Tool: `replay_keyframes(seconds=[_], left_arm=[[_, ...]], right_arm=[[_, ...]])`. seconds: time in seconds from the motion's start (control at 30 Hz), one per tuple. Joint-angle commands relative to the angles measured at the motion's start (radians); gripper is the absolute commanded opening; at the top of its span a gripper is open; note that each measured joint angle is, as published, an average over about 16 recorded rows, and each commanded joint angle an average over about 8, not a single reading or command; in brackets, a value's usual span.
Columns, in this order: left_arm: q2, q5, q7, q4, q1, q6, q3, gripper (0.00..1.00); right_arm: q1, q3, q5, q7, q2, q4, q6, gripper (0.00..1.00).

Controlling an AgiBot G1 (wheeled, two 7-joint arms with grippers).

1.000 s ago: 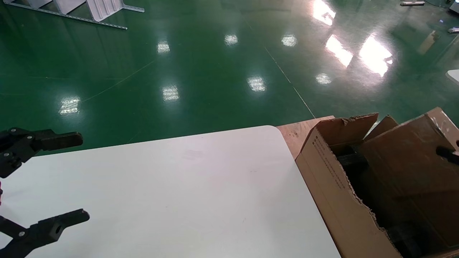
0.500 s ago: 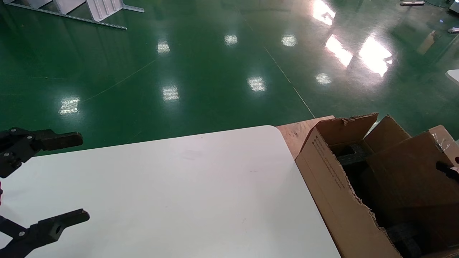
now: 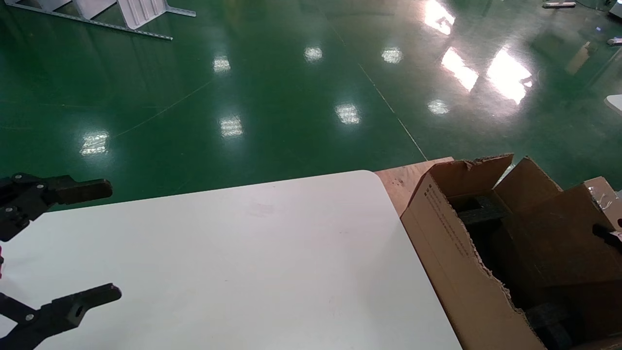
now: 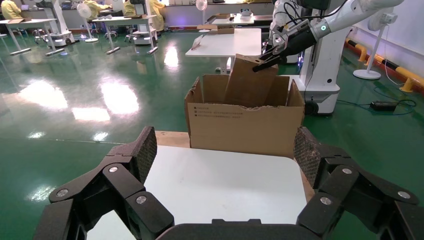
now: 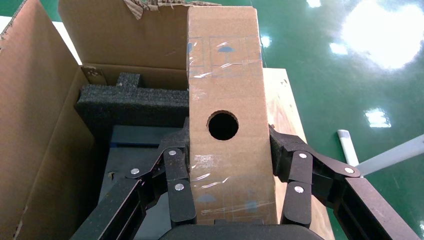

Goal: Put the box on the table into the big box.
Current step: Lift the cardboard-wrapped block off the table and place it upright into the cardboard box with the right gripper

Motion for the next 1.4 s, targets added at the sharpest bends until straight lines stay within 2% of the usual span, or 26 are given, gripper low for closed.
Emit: replay_keyframes(seconds=[0.03, 0.9, 1.4], left_arm=[[0.0, 0.0, 0.0, 0.0, 0.0, 0.0, 0.0, 1.0], [0.0, 0.0, 0.0, 0.0, 0.0, 0.0, 0.0, 1.0], [0.0, 0.0, 0.0, 0.0, 0.0, 0.0, 0.0, 1.0]], right_arm=[[0.013, -0.011, -0.004, -0.005, -0.003, -0.01, 0.003, 0.0], [0.19, -0.179, -0.053, -0.059, -0.132, -0.222, 0.06, 0.0], [0.262, -0.252, -0.071, -0.074, -0.227, -0.286, 0.126, 0.0]])
